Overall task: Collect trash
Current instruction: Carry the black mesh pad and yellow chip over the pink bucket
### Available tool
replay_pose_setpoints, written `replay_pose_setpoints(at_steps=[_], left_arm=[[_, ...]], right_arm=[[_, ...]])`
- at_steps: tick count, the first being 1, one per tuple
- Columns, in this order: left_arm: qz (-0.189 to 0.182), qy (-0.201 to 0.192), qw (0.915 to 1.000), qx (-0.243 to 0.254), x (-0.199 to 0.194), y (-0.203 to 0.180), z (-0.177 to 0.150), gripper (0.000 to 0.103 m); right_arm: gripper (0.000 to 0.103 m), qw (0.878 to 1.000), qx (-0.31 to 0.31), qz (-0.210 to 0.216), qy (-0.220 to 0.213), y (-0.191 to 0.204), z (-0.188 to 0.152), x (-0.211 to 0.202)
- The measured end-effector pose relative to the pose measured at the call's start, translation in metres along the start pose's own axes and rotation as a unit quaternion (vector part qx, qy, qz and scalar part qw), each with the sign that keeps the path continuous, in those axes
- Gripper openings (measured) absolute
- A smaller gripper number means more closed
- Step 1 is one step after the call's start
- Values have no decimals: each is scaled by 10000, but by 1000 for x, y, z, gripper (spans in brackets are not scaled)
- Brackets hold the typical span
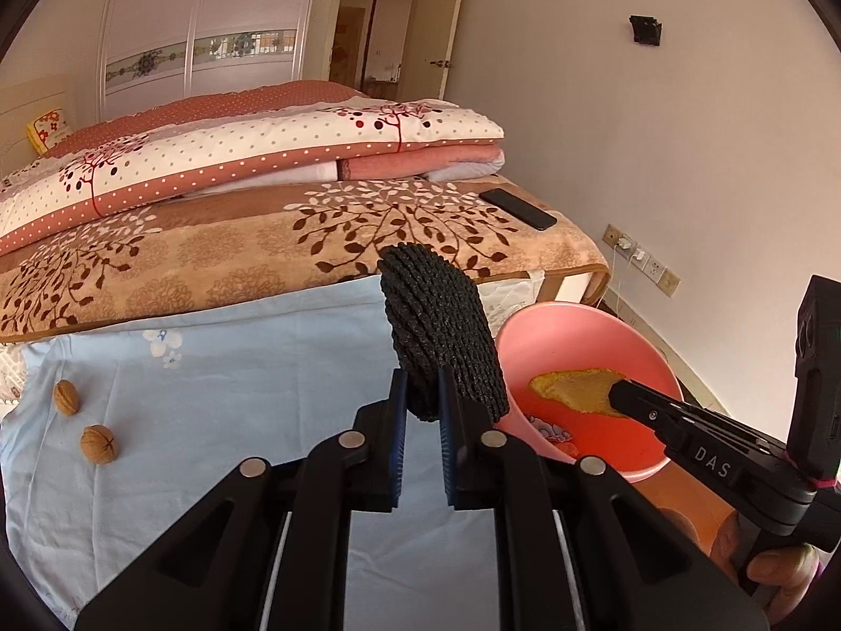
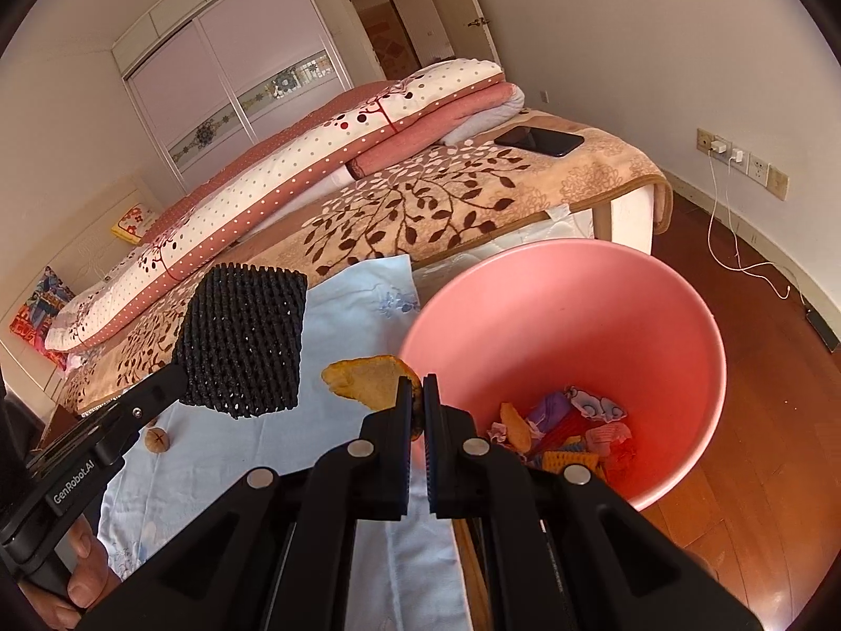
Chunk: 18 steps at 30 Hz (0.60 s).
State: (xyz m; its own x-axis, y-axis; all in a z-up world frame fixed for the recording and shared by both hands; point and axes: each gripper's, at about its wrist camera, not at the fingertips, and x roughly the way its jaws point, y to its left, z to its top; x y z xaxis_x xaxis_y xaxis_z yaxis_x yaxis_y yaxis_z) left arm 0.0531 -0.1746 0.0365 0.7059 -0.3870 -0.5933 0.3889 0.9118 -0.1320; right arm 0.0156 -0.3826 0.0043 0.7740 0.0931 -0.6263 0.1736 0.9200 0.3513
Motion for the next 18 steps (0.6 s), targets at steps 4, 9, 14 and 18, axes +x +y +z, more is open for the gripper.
replay_pose_setpoints(at_steps=[4,9,14,18], left_arm=[[-141,-28,9997,173,3,-22,2,11],[-268,-80,9989,371,8,-46,5,11],[-367,-62,9980,515,16,-63,7,11],[-395,-50,9971,643,23,-75,8,11]], right_arm=[[4,9998,115,-122,-49,-15,3,-5],[4,9994,240,-243,-100,-31,6,-9],[4,9986,267,-408,-181,-43,8,-12],[4,9979,289,-536,-222,-49,9,-12]])
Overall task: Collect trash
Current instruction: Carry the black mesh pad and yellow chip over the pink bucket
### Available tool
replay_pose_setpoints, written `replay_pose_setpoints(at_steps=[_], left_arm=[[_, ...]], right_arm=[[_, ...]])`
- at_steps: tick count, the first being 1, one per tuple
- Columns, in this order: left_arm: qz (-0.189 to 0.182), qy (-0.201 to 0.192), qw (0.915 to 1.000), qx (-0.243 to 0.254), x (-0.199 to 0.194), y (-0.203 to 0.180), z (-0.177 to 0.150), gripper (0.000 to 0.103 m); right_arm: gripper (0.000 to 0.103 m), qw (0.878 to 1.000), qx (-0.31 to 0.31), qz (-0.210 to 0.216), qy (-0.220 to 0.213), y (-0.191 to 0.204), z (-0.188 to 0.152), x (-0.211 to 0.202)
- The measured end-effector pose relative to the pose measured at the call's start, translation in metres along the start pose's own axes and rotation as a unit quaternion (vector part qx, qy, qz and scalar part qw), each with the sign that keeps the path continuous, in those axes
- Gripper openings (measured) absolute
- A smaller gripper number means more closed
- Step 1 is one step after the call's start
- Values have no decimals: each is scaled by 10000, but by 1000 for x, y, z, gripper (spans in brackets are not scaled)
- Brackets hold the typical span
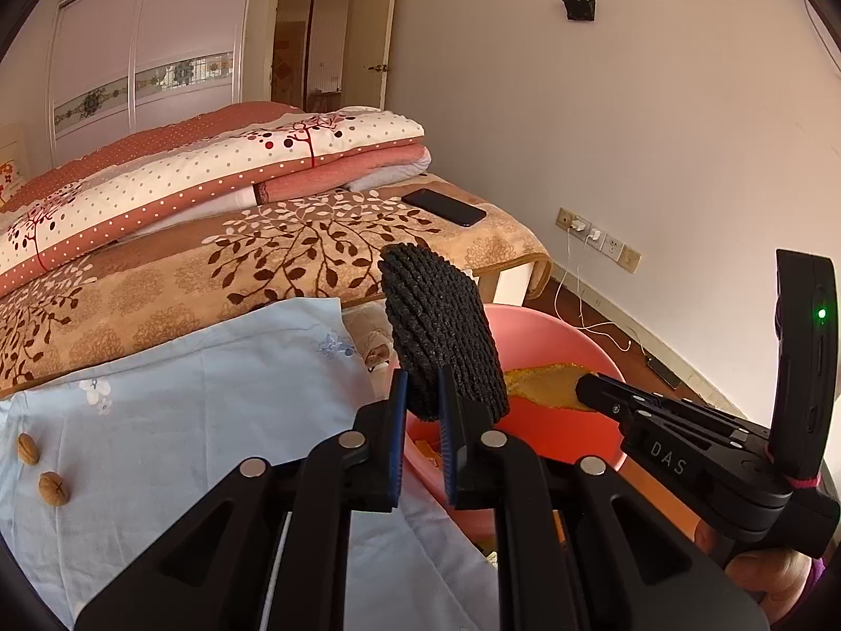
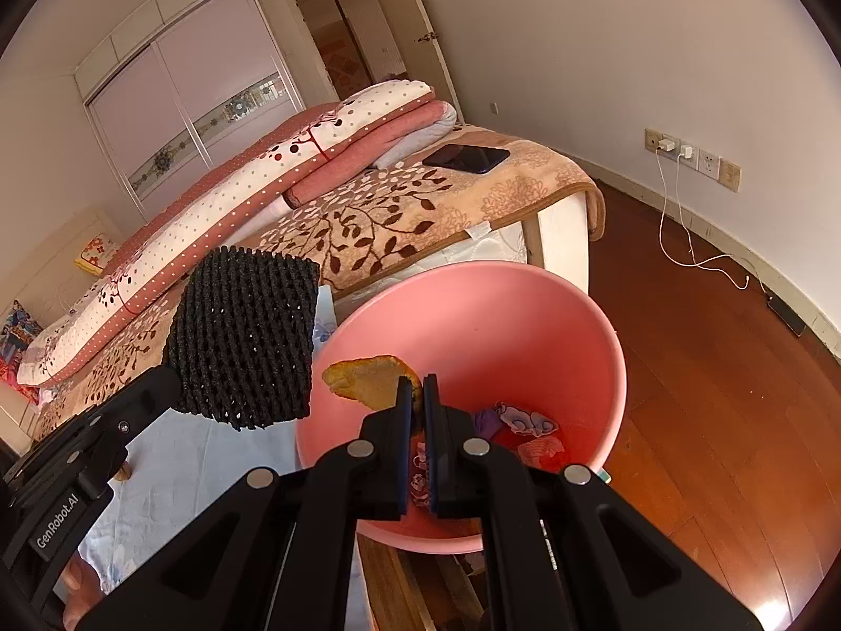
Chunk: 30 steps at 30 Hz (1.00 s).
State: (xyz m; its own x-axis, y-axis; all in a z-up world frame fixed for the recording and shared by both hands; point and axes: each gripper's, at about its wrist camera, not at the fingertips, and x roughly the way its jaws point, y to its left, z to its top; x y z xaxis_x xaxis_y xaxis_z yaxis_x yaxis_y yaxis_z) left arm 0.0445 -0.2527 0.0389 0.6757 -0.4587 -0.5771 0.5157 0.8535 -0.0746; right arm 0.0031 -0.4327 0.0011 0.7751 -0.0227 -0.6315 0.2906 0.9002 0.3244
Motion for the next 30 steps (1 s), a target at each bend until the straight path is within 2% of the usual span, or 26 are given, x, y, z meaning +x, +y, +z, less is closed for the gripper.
replay_pose_setpoints(at_steps=[14,30], left_arm=[[-46,277,9992,288,37,-24,-3,11],[-70,466,9981,406,56,-34,-12,11]], right_arm=[[4,9994,191,-267,72,-26,1,15],[4,9991,291,-268,152,-37,-3,23]])
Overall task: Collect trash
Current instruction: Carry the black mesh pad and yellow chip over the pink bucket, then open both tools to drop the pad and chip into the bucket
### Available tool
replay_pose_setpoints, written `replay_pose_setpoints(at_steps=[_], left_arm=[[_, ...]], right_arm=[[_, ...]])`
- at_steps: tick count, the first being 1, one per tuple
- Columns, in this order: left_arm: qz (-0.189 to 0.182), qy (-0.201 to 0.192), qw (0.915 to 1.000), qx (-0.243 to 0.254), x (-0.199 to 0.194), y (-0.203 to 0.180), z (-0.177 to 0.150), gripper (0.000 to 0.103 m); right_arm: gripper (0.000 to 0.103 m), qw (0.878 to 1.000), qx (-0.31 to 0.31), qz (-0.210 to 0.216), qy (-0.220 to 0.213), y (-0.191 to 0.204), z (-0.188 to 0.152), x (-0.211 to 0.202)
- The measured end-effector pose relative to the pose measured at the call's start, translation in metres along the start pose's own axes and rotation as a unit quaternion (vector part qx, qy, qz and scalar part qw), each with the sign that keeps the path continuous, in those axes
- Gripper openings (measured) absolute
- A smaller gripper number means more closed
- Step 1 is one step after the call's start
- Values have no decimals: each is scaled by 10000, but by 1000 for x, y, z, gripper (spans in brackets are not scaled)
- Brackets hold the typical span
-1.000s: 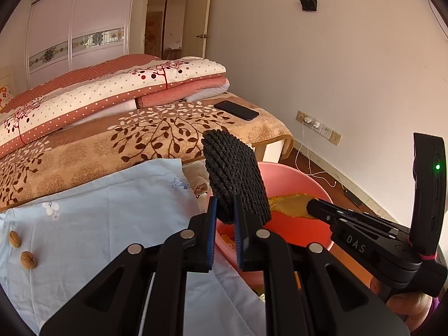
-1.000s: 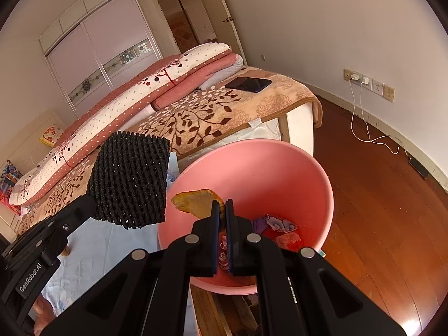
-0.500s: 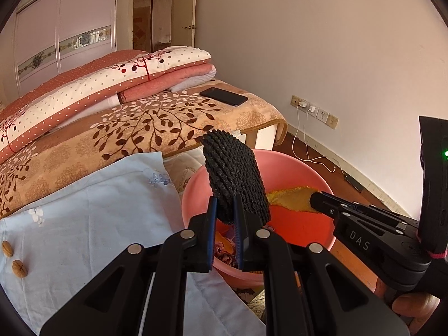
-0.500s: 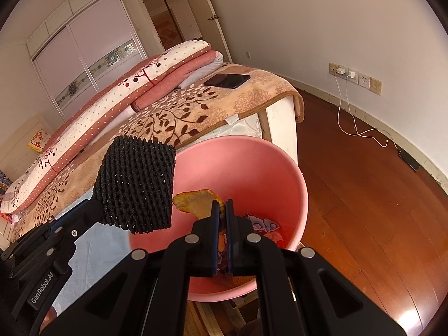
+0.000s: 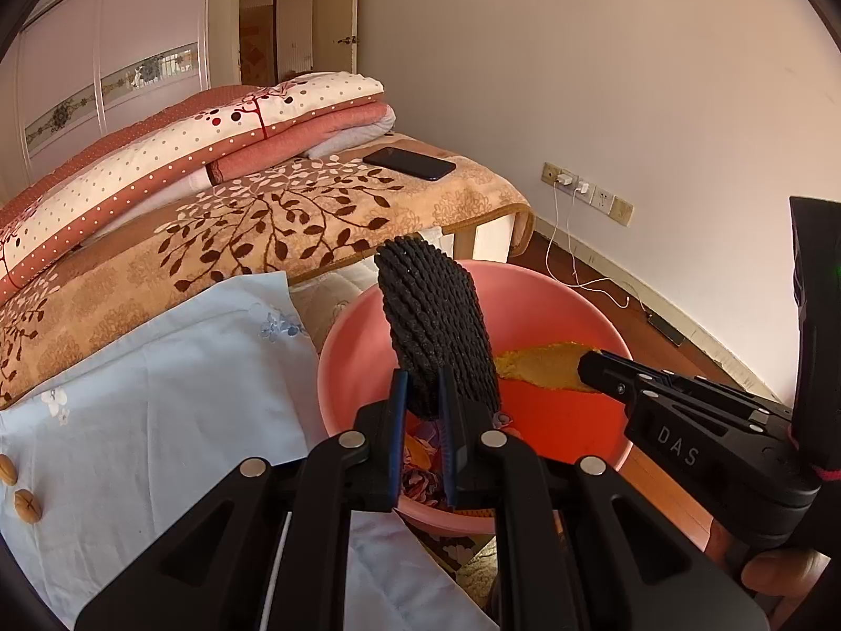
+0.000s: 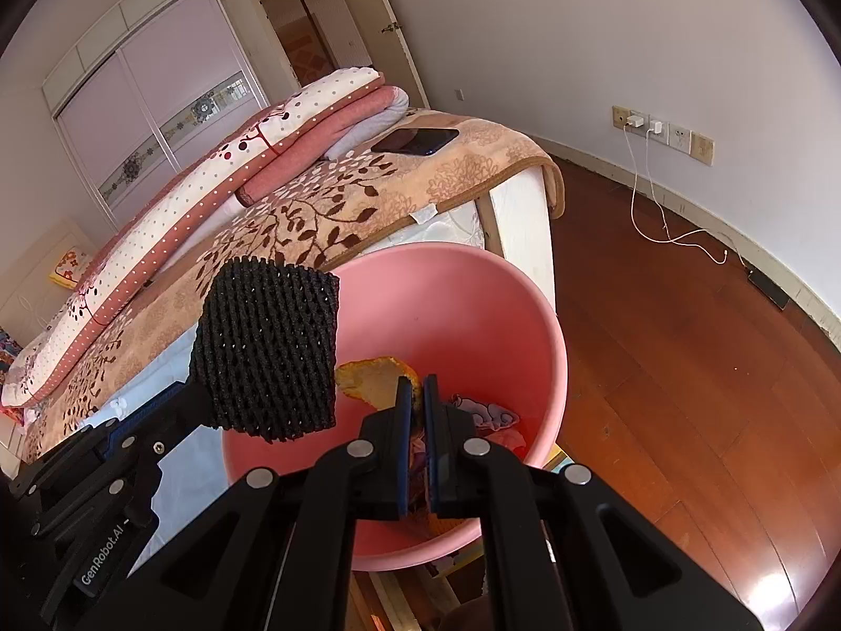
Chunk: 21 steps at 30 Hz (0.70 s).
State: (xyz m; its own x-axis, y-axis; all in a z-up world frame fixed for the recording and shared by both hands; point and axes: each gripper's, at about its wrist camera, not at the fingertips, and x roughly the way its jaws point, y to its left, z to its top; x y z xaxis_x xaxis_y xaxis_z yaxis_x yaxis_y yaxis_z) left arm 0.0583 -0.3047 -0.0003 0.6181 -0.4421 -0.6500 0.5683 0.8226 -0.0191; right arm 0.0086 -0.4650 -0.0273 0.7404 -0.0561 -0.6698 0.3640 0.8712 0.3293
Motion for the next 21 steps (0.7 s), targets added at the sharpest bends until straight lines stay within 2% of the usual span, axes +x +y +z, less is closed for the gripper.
replay_pose_setpoints(at_steps=[21], left_arm=[[76,162,9998,-78,5,4,-7,11]], right_arm=[[4,10000,39,-45,29,-3,-5,1]])
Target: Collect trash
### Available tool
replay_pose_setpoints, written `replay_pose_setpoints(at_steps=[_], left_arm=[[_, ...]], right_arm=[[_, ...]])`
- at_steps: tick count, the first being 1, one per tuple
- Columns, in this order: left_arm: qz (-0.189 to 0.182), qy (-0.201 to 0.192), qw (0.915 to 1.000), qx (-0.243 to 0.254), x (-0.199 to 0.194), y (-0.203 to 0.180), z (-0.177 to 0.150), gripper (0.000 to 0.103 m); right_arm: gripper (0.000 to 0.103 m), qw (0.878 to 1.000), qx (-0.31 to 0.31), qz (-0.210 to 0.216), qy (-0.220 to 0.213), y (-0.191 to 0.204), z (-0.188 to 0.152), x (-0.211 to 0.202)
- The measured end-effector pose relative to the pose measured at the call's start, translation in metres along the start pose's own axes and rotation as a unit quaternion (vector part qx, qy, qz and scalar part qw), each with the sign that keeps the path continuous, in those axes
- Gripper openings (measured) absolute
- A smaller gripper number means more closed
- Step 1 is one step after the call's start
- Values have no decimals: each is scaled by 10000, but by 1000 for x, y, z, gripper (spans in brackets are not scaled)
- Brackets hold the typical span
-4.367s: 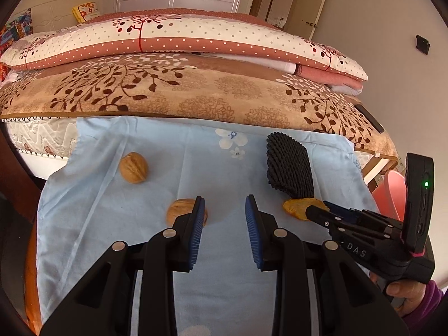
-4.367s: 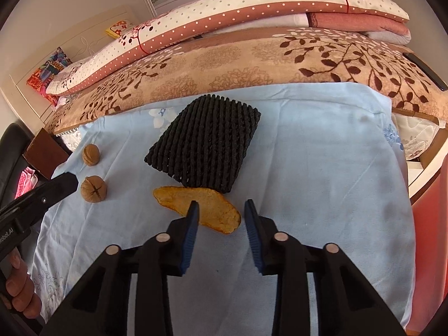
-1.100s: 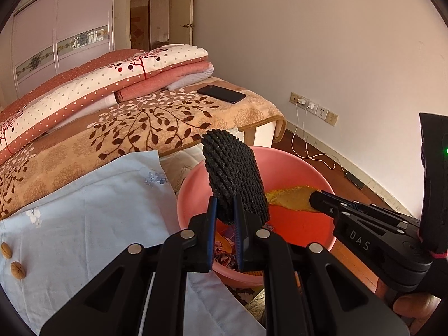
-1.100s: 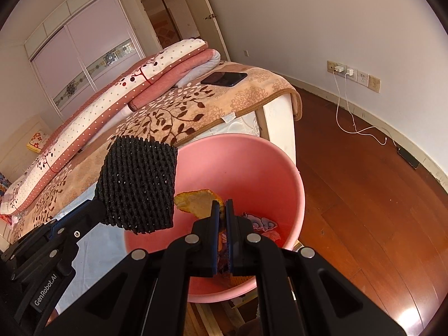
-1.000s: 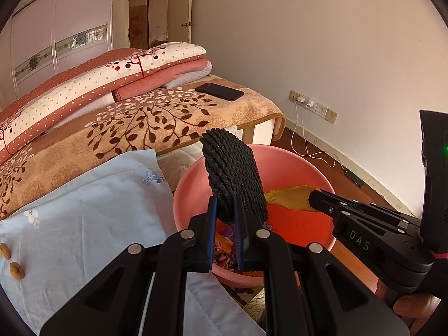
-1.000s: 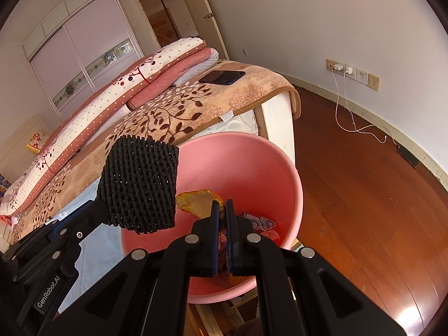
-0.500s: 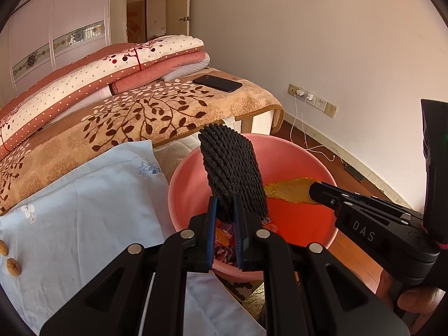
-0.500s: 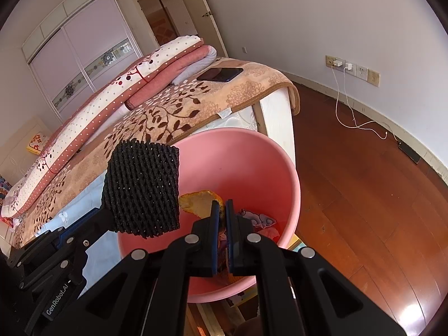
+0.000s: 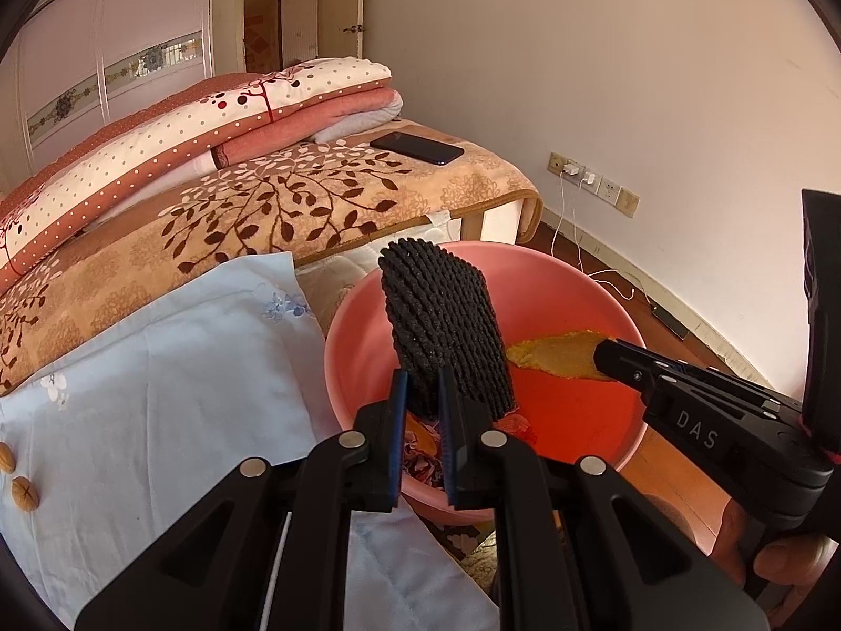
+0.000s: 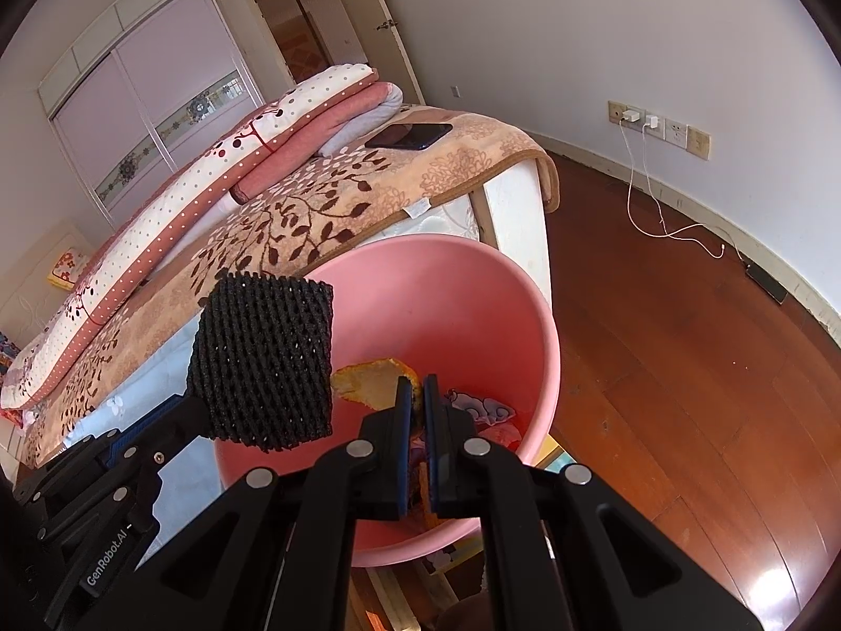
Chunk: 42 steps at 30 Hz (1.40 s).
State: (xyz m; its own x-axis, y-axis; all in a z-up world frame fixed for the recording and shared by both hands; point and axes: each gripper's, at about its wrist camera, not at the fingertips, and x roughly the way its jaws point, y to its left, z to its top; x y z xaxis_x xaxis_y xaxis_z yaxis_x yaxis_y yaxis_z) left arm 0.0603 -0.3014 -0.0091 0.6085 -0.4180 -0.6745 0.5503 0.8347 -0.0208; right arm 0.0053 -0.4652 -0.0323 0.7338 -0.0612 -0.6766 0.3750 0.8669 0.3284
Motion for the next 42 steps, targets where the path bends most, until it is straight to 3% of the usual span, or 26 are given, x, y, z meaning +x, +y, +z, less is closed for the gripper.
replay_pose_setpoints(at_steps=[10,12,13,15,17,24,42], left_arm=[[-30,66,10000,-14,1,3,1,12],[-104,121,9999,-61,2,4,1,21],[-141,134,9998,-104,2,6,2,28],[-207,104,9996,-185,0,9,3,33],[-225,62,9995,-226,-3,11,5,33],[-266,-47,9987,-432,-11,22,11,33],[54,-210,9971,-734,-43,58,1,34]], right_arm=[[4,10000,-37,-7,-13,1,-1,2],[6,10000,-25,7,-3,1,-1,1],[8,10000,-15,24,-2,1,-1,1],[24,10000,-12,20,-52,2,0,0],[34,9999,-24,37,-120,2,0,-3],[40,9997,-137,91,-191,9,1,-8],[51,9954,-677,509,-441,63,-11,-28]])
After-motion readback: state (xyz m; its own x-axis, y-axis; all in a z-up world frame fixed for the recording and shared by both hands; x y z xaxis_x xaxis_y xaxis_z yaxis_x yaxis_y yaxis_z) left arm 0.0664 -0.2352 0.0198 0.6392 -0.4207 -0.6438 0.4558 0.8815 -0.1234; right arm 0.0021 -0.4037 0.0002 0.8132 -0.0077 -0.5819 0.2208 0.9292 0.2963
